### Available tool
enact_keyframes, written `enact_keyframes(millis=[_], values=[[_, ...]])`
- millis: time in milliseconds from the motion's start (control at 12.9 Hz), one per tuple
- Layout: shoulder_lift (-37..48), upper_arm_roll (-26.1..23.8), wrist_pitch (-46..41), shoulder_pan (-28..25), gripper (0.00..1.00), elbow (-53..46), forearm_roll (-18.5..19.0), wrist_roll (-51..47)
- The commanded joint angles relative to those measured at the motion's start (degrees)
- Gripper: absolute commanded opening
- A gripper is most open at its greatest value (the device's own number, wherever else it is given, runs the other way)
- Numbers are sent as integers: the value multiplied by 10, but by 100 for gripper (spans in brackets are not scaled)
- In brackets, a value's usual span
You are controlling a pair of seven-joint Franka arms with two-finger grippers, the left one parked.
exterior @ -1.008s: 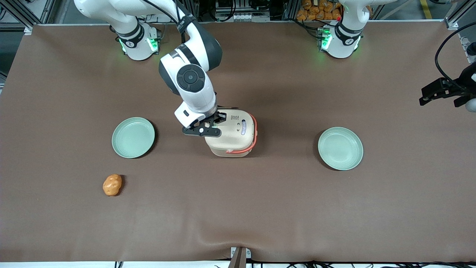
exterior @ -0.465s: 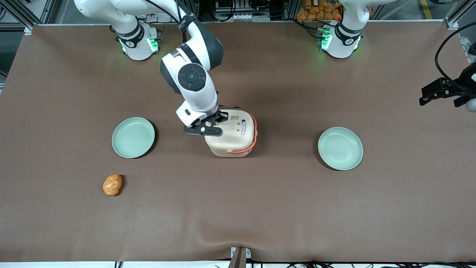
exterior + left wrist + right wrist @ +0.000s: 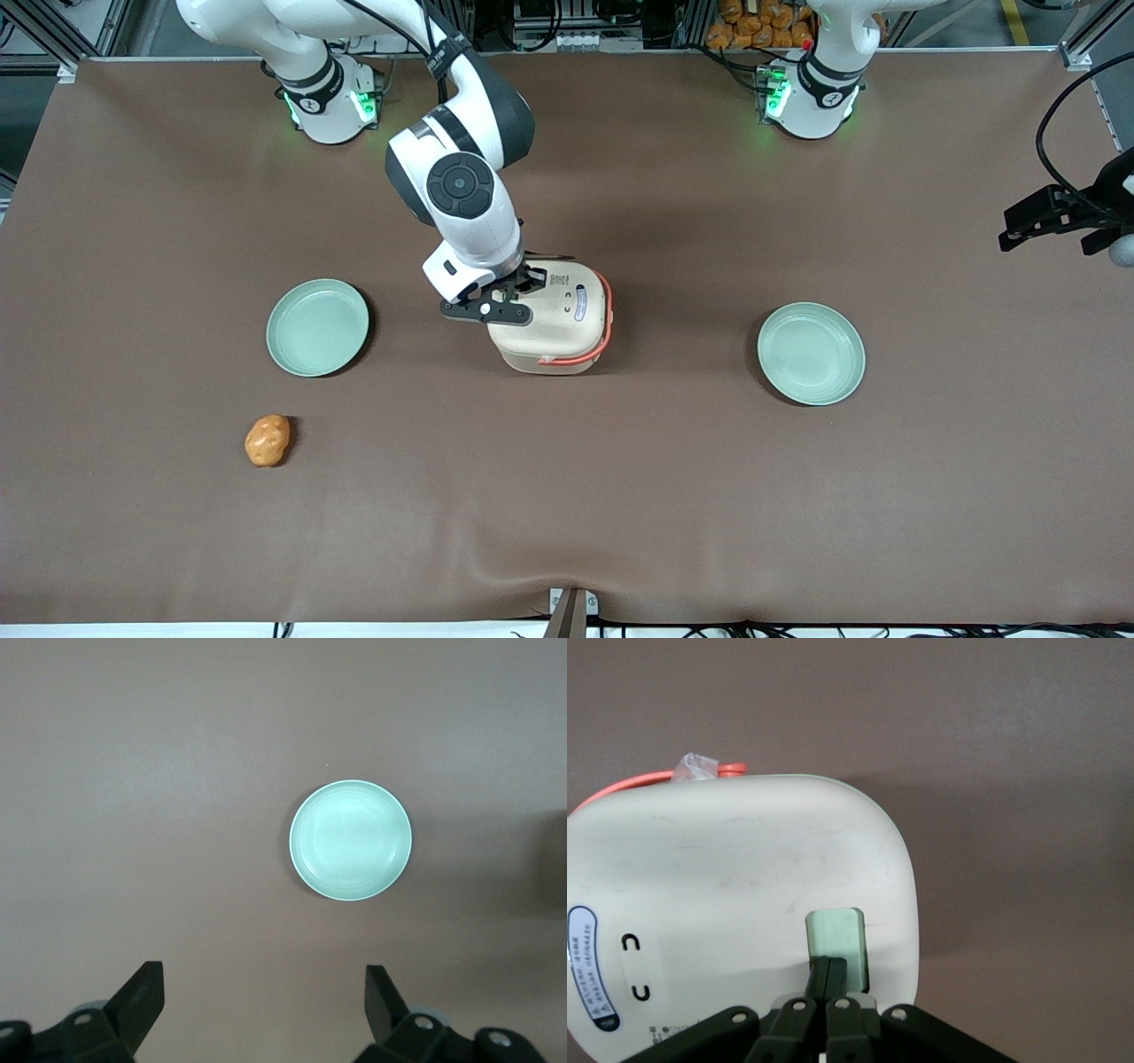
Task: Press rice cooker button with right arm
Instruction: 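Lift the right gripper away as the rice cooker lid springs open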
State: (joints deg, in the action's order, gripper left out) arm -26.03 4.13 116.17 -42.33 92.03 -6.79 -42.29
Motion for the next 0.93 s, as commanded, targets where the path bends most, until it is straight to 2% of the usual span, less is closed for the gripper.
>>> enact_keyframes(millis=[0, 310, 465, 543, 620, 853], values=[[-26, 6, 12, -14, 0, -8, -9, -14], [-13, 8, -16, -5, 0, -32, -9, -3], [-5, 10, -93, -5, 45, -91, -9, -3], [5, 11, -137, -2, 79, -122, -9, -3], [20, 11, -175, 14, 100, -148, -9, -3], [82, 12, -228, 63, 100, -170, -9, 11]])
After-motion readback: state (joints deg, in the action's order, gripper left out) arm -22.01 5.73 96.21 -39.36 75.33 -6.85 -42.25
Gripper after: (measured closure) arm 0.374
